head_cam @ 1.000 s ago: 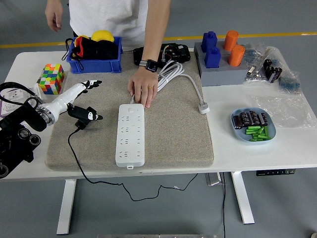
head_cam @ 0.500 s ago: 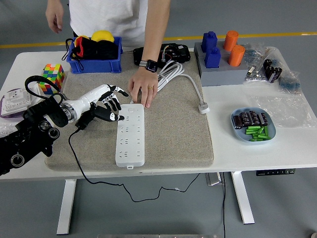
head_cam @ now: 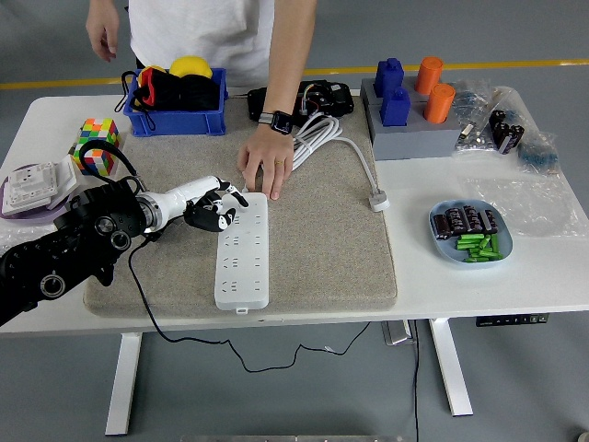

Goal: Pull the plug out,throw it away,press the button

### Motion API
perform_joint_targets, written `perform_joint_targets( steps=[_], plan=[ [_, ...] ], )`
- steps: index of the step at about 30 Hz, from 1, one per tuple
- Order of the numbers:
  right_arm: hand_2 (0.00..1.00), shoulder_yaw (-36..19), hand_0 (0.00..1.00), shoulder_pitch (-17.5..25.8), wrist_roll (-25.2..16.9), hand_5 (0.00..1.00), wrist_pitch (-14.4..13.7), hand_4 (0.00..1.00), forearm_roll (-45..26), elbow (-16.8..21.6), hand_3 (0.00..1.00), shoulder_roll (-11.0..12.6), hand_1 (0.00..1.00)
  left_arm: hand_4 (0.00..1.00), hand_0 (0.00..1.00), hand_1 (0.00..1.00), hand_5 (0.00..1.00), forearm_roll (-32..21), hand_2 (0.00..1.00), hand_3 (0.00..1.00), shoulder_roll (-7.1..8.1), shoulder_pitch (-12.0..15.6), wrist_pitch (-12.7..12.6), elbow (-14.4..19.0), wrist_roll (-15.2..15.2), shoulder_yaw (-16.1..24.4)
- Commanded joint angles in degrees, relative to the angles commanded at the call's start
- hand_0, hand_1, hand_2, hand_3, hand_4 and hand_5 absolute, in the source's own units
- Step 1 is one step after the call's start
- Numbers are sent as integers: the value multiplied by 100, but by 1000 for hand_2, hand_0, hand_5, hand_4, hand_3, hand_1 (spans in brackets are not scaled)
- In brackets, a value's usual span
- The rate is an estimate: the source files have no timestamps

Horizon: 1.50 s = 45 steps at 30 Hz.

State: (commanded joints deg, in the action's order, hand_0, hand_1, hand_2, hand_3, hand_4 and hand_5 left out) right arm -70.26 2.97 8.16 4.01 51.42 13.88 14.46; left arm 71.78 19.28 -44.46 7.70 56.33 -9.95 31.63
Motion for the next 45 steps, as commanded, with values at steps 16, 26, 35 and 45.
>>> perform_joint_targets(
  steps=[16, 26, 35, 45],
  plan=[
    [668, -4, 726, -21, 0, 655, 0, 761, -13, 2, 673, 3, 683, 335, 2, 44, 2, 126, 138, 692, -230, -401, -52, -477, -126, -393],
    [669, 5, 727, -28, -4, 656, -4, 761, -22, 5, 673, 15, 683, 322, 2, 43, 2, 305, 137, 690, -314, -584, -112, -639, -145, -708],
    [668, 5, 727, -20, -4, 656, -3, 760, -26, 1, 672, 13, 683, 317, 2, 43, 2, 486, 137, 690, -330, -666, -130, -637, -161, -1021],
    [668, -4, 727, -14, -9, 656, -6, 760, -20, 4, 674, 9, 683, 317, 2, 43, 2, 509, 137, 689, -262, -789, -137, -694, -140, -1406]
  ],
)
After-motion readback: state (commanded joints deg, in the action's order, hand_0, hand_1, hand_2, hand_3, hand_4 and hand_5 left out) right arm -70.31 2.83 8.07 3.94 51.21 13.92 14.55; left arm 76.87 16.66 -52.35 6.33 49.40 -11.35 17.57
